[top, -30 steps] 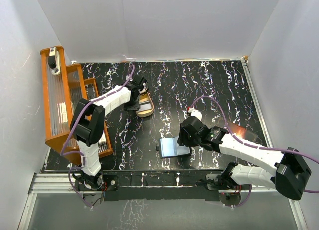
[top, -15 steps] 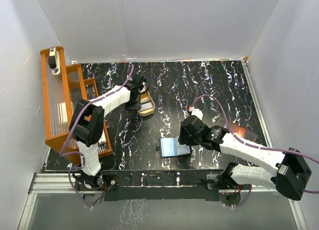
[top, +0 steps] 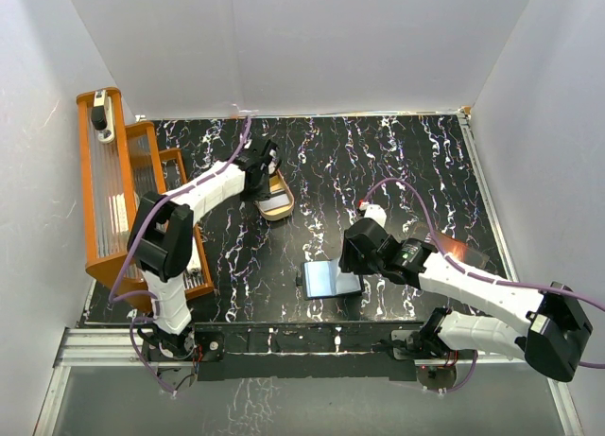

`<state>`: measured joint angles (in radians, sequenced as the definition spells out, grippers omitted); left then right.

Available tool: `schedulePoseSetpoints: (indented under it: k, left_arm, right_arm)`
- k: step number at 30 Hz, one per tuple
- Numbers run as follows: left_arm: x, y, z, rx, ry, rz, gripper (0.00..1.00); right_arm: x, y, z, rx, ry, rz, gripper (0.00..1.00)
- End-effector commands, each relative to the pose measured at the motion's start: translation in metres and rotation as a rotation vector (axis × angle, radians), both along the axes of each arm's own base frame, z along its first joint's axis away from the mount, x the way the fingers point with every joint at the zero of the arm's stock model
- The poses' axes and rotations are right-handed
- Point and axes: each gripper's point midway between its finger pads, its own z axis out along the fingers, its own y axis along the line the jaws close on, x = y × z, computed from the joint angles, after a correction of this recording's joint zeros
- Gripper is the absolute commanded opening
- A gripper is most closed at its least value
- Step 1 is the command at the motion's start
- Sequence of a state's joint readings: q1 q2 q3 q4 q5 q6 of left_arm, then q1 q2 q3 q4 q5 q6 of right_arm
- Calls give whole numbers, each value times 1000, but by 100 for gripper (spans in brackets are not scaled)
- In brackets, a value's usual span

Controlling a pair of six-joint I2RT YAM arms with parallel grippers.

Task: Put the credit cards into the card holder
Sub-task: Adjust the storage box at the center of the board.

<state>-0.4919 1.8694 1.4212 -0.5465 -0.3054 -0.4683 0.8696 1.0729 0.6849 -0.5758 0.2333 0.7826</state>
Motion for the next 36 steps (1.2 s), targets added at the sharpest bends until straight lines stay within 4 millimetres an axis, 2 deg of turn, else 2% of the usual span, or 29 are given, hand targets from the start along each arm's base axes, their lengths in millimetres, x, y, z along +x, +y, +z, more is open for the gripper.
schedulePoseSetpoints:
  k: [1, 7, 9, 13, 18, 23, 26, 28, 29, 33, 36]
  left_arm:
    - [6, -4, -8, -1, 18, 0, 30]
    - [2, -7, -16, -9, 42, -26, 27]
    - [0, -9, -19, -17, 51, -47, 22]
    - [-5, -29, -21, -67, 69, -172, 8]
    - [-14, -59, -19, -112, 52, -343, 2]
    - [-25, -95, -17, -201, 37, -543, 1]
    - [-35, -119, -16, -242, 33, -684, 3]
    - [-38, -128, -14, -270, 26, -740, 4]
    - [-36, -128, -13, -265, 16, -747, 6]
    - [-20, -120, 1, -211, -40, -678, 25]
    - [-12, -119, 23, -225, -78, -604, 29]
  right_arm:
    - [18, 8, 33, 39, -97, -11, 39]
    - [25, 9, 41, 23, -128, -10, 39]
    - [27, 10, 43, 23, -133, -8, 40]
    - [29, 10, 45, 16, -141, -6, 40]
    - [33, 10, 50, 14, -155, -12, 40]
    - [44, 9, 61, 3, -199, -31, 40]
    - [53, 10, 66, -22, -236, -17, 40]
    - [62, 8, 74, -52, -273, -17, 40]
    - [68, 9, 81, -53, -303, -14, 40]
    - [89, 13, 94, -64, -355, 27, 45]
    - [110, 12, 94, -72, -355, 76, 50]
